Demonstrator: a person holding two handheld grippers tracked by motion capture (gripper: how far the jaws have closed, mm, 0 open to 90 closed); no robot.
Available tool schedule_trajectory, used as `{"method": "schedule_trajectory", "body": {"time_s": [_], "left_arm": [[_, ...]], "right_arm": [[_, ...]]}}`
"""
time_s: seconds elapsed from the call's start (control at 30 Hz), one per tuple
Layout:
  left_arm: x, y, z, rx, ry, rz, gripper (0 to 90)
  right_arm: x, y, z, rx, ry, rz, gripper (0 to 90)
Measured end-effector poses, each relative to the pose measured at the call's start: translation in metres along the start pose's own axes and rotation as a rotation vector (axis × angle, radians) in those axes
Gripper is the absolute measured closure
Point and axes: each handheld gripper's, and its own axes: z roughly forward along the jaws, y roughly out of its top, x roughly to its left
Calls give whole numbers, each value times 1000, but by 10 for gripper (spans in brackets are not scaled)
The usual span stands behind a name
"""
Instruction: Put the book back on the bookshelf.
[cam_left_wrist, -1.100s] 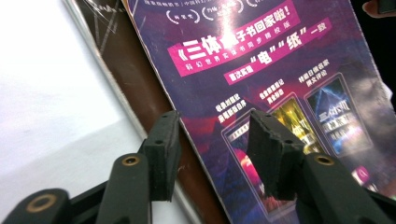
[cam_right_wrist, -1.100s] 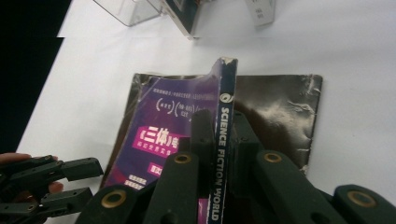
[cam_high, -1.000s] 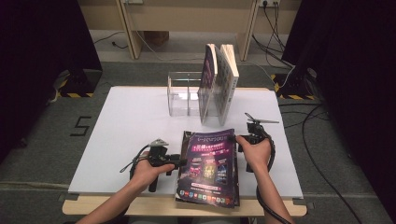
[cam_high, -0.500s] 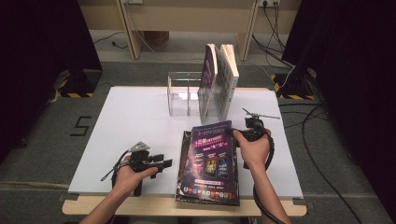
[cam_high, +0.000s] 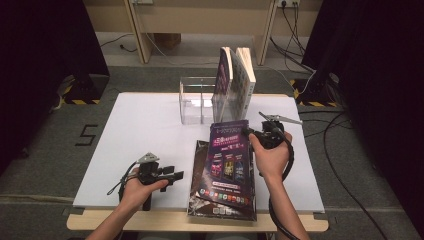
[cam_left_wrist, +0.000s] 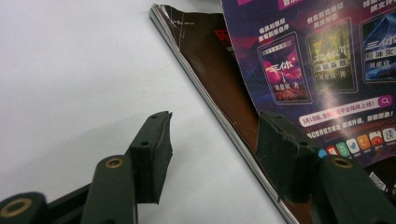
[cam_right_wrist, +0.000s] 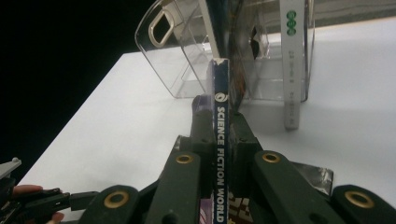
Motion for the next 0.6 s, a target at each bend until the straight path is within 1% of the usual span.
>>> {"method": "schedule_trajectory", "body": {"time_s": [0.3,0.6], "left_arm": [[0,1,-1,-7,-1,0,443],[0,1,-2,-4,0,3,442]], "right_arm": [[14,7,-4,-67,-22,-57,844],[27,15,-7,-119,-28,-80,844]]}}
